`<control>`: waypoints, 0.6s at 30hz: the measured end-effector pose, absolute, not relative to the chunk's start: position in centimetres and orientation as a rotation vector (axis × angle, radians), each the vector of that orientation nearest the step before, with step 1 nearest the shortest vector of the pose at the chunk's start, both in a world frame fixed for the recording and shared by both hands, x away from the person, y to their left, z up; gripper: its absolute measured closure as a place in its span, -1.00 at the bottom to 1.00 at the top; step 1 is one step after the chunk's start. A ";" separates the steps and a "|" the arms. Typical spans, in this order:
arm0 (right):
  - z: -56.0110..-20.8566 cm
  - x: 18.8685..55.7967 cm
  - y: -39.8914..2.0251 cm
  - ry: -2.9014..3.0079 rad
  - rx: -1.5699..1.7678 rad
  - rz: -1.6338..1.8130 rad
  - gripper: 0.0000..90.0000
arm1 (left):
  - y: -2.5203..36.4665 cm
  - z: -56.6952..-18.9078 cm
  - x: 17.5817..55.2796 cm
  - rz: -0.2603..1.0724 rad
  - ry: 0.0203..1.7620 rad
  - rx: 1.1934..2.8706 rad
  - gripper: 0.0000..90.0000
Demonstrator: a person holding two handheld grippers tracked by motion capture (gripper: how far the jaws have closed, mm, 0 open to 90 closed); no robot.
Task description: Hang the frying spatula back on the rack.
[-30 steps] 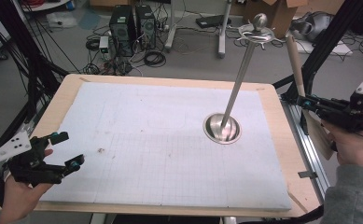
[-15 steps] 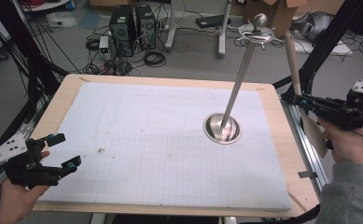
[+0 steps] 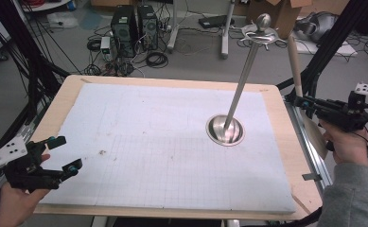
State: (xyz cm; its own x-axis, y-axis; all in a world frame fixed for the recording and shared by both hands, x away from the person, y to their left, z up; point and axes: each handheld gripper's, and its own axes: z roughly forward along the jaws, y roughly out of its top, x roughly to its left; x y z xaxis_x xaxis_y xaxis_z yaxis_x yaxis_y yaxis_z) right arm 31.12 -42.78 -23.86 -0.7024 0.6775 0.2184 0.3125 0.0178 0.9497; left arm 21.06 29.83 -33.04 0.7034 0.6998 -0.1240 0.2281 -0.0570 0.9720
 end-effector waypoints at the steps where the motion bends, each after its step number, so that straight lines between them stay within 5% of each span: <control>1: -23.9 31.2 -42.8 2.009 1.026 1.729 0.75 | 29.8 -33.1 21.1 0.453 0.768 1.623 -0.96; 18: -24.1 31.5 -42.0 2.033 1.016 1.727 0.75 | 29.8 -33.2 21.0 0.454 0.772 1.629 -0.96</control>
State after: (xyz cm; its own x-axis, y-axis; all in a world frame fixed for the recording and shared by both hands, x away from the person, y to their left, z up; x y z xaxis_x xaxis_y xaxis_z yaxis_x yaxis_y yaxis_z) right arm 31.51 -42.04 -24.09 -0.7107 0.6681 0.2204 0.3253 0.0343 0.9450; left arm 21.03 29.79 -33.19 0.7023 0.7011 -0.1235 0.2330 -0.0624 0.9705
